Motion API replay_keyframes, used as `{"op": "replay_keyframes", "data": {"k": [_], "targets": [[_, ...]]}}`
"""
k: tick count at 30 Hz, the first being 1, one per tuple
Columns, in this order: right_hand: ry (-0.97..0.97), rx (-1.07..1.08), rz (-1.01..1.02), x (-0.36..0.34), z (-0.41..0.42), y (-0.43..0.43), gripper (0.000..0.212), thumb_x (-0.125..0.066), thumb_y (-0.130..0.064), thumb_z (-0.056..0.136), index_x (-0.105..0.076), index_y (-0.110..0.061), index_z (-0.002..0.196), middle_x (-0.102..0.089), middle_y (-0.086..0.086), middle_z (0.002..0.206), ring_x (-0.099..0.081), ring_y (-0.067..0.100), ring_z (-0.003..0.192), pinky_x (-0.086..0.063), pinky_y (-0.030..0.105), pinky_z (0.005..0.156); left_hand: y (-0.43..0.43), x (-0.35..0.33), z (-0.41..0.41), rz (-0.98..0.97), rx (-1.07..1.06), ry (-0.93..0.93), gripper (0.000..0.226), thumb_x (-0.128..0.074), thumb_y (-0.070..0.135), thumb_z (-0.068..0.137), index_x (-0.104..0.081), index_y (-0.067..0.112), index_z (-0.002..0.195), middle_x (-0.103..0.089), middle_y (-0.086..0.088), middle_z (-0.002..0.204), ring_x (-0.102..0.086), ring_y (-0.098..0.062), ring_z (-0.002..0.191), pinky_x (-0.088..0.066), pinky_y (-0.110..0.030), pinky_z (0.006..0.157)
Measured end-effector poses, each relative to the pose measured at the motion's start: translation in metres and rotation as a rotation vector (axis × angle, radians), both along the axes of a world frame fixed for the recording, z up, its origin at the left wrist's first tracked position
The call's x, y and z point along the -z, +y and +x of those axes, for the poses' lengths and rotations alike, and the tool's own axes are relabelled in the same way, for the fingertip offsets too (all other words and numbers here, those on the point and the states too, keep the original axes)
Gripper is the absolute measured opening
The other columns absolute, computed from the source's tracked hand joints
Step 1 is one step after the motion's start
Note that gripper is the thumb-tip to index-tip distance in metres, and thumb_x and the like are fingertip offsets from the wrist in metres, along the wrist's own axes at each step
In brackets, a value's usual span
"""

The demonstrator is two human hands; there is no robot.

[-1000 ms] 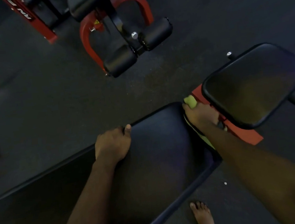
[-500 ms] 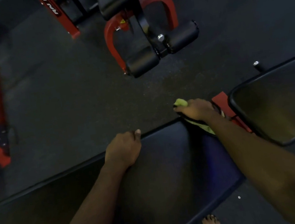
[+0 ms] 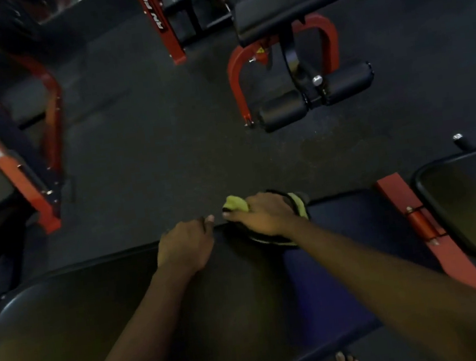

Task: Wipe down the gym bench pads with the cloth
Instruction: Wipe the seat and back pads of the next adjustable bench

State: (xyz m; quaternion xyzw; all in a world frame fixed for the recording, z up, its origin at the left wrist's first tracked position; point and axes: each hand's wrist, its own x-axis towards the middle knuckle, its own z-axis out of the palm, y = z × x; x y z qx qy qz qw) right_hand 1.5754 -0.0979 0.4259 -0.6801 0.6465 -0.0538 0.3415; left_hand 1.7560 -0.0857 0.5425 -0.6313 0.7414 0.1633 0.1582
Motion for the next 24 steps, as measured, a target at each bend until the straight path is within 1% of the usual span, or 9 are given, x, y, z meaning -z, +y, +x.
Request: {"op": "replay_keyframes", "data": {"k": [3,6,8,10,13,16,19,21,24], "targets": [[-0.010,0.129,-0.026,-0.005,-0.017,0.009,0.088,-0.026,-0.094,0.077,-0.071,-0.020,0.095,-0.074,0.008,0.102,-0.069,0.030,0.097,-0.046,0.035,0.072,0.003,-0.018,0.029,-0.051,-0.028,0.001,0.057,-0.017,0.052,0.104,-0.063,0.019,0.107,-0.066,-0.008,0.093,-0.063,-0.025,0.092,-0.046,-0.046,0.094],[0.191,0.192,-0.014,-0.017,-0.004,0.010,0.088,-0.026,-0.088,0.085,-0.071,-0.016,0.107,-0.072,0.013,0.115,-0.066,0.033,0.105,-0.042,0.037,0.076,0.008,-0.035,0.061,-0.115,-0.019,-0.018,0.052,-0.018,0.050,0.104,-0.060,0.022,0.095,-0.064,-0.007,0.087,-0.063,-0.027,0.099,-0.037,-0.053,0.107],[0.091,0.120,-0.074,-0.033,0.050,0.004,0.093,-0.024,-0.093,0.078,-0.072,-0.017,0.099,-0.073,0.013,0.108,-0.067,0.034,0.102,-0.040,0.036,0.072,0.010,-0.042,0.082,-0.145,-0.023,-0.031,0.054,-0.017,0.050,0.104,-0.062,0.020,0.100,-0.064,-0.004,0.087,-0.063,-0.026,0.103,-0.030,-0.056,0.112],[-0.027,0.050,-0.099,-0.044,0.089,0.006,0.095,-0.021,-0.099,0.069,-0.068,-0.018,0.082,-0.073,0.009,0.091,-0.069,0.032,0.091,-0.038,0.035,0.066,0.009,-0.047,0.100,-0.183,-0.044,-0.041,0.061,-0.016,0.051,0.104,-0.065,0.016,0.107,-0.069,-0.009,0.103,-0.062,-0.026,0.110,-0.024,-0.057,0.115],[-0.019,0.126,-0.098,-0.052,0.092,0.002,0.097,-0.022,-0.098,0.073,-0.070,-0.018,0.100,-0.073,0.013,0.107,-0.068,0.033,0.101,-0.045,0.036,0.075,0.011,-0.061,0.138,-0.206,-0.080,-0.033,0.063,-0.015,0.053,0.103,-0.066,0.017,0.111,-0.068,-0.011,0.112,-0.060,-0.026,0.114,-0.019,-0.059,0.117],[0.094,0.138,-0.087,-0.070,0.117,-0.003,0.092,-0.025,-0.091,0.081,-0.069,-0.017,0.115,-0.069,0.016,0.121,-0.065,0.036,0.110,-0.041,0.039,0.079,0.013,-0.077,0.173,-0.287,-0.143,0.028,0.059,-0.019,0.052,0.103,-0.066,0.016,0.105,-0.068,-0.013,0.114,-0.059,-0.029,0.114,-0.022,-0.060,0.113],[0.002,0.024,-0.180,-0.104,0.193,-0.009,0.086,-0.021,-0.095,0.076,-0.064,-0.021,0.084,-0.072,0.012,0.103,-0.066,0.033,0.095,-0.039,0.038,0.070,0.018,-0.094,0.209,-0.325,-0.243,0.208,0.054,-0.023,0.052,0.103,-0.060,0.016,0.089,-0.068,-0.017,0.103,-0.063,-0.033,0.097,-0.047,-0.050,0.094],[-0.047,-0.024,-0.222,-0.129,0.240,-0.010,0.079,-0.020,-0.097,0.073,-0.051,-0.025,0.068,-0.070,0.008,0.090,-0.065,0.030,0.087,-0.036,0.037,0.066,0.024,-0.106,0.235,-0.350,-0.309,0.327,0.053,-0.026,0.049,0.104,-0.062,0.011,0.094,-0.068,-0.020,0.103,-0.062,-0.038,0.097,-0.049,-0.044,0.083],[-0.087,-0.095,-0.240,-0.161,0.293,-0.009,0.072,-0.026,-0.094,0.076,-0.052,-0.026,0.068,-0.063,0.002,0.082,-0.065,0.028,0.085,-0.036,0.036,0.065,0.036,-0.122,0.277,-0.433,-0.415,0.384,0.055,-0.024,0.048,0.104,-0.060,0.007,0.107,-0.065,-0.025,0.110,-0.058,-0.044,0.107,-0.046,-0.047,0.087]]}}
